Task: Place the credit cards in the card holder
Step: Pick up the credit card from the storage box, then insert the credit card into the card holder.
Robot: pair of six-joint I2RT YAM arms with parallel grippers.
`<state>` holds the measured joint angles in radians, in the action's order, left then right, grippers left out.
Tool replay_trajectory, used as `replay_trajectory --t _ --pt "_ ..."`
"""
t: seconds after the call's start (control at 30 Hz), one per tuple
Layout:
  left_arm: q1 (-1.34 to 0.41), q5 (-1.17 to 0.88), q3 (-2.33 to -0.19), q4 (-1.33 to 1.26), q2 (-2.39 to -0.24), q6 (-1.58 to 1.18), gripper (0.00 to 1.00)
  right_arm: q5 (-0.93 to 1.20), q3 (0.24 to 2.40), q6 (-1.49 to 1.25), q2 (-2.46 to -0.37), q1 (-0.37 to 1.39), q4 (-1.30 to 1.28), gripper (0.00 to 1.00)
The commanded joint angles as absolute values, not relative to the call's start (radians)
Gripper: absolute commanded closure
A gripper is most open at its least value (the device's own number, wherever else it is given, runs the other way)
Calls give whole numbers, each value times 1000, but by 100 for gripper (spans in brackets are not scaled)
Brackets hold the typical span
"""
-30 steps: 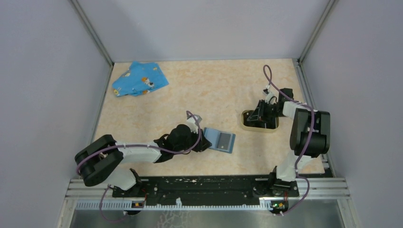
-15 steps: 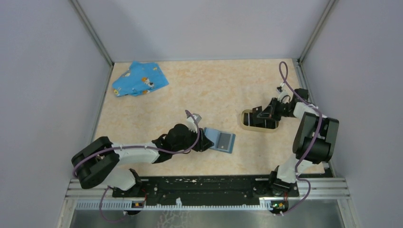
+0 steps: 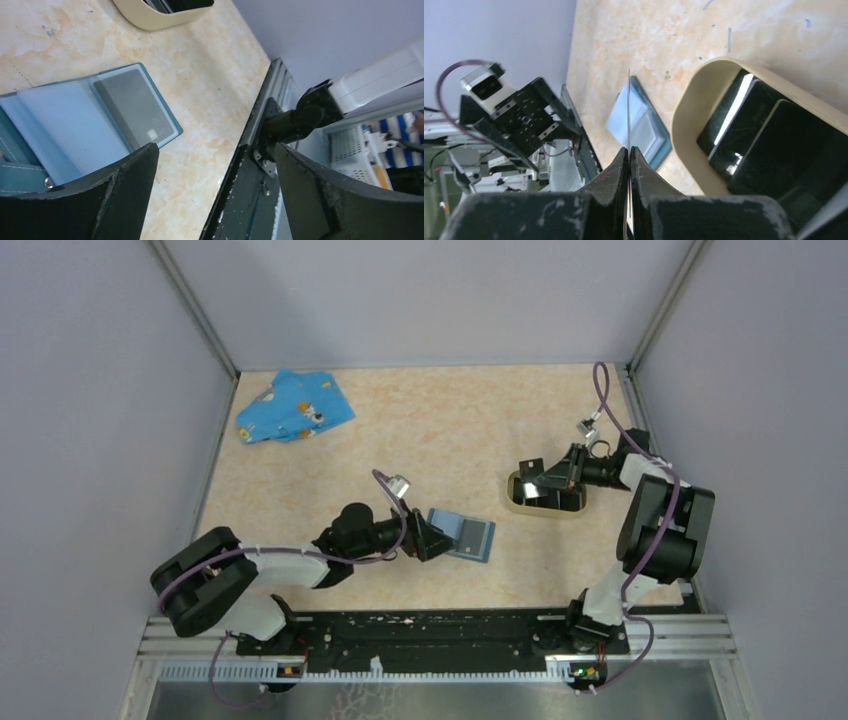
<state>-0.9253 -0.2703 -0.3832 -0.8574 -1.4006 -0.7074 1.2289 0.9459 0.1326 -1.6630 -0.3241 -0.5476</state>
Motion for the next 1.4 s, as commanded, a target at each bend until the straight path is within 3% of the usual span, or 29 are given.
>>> replay_trajectory --t 0.0,0.17,0.4,0.57,0.77,0.87,1.07,1.37 --pt "-855 -407 -338 -1156 -1447 -856 4 1377 999 186 -1668 -329 -583 100" --pt "-838 -457 -380 -1236 -1536 -903 5 1380 999 181 -1676 -329 -586 100" --pt "-838 -478 -563 -1244 -1750 -992 19 1382 996 115 -1685 -320 -576 100" --pt "-838 -470 -754 -1223 -1915 -1057 19 1318 967 -20 -1650 -274 -479 100" --pt "-839 -456 -842 -1291 -2024 -1159 21 1286 957 -54 -1625 -212 -450 100" --pt "-839 -466 -795 -1343 -2004 -1148 21 1289 971 -8 -1620 -182 -492 100" --pt "-839 -377 -470 -1496 -1804 -1014 22 1307 982 100 -1579 -111 -538 100" --pt "-839 -232 -228 -1426 -1489 -849 15 1308 954 143 -1531 107 -489 100"
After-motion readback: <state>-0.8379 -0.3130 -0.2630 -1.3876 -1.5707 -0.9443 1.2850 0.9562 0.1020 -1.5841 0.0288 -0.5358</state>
